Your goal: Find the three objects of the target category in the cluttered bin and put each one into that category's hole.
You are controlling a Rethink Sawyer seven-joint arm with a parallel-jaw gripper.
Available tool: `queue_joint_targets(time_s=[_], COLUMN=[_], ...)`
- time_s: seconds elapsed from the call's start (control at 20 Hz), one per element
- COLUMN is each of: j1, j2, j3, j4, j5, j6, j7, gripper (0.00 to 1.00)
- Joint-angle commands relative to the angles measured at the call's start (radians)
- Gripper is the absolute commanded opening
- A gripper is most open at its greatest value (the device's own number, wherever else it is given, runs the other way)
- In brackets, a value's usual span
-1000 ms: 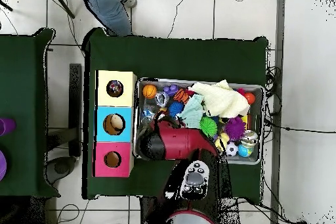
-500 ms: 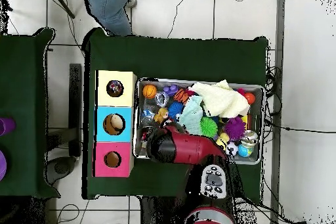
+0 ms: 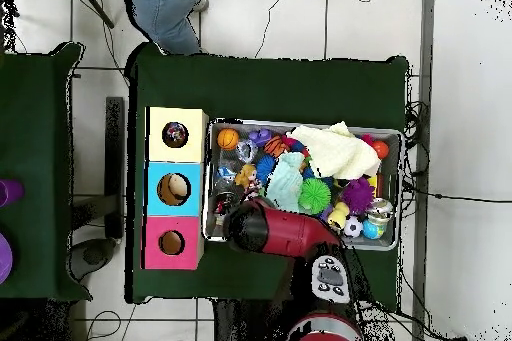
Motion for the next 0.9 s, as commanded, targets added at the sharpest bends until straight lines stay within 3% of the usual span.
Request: queue_joint_targets(time_s=[0.05, 0.4, 0.9], j1=[0.017, 0.11, 0.121], j2=[0.011, -0.017, 0.054], j3=[0.106, 0.034, 0.015], j4=[0.038, -0.048, -0.067], j5=[0.102, 0.146, 0.147], j6=[0.133, 0.23, 0.111], j7=[0.162, 0.173, 0.142], gripper=[1.0, 1.0, 1.0])
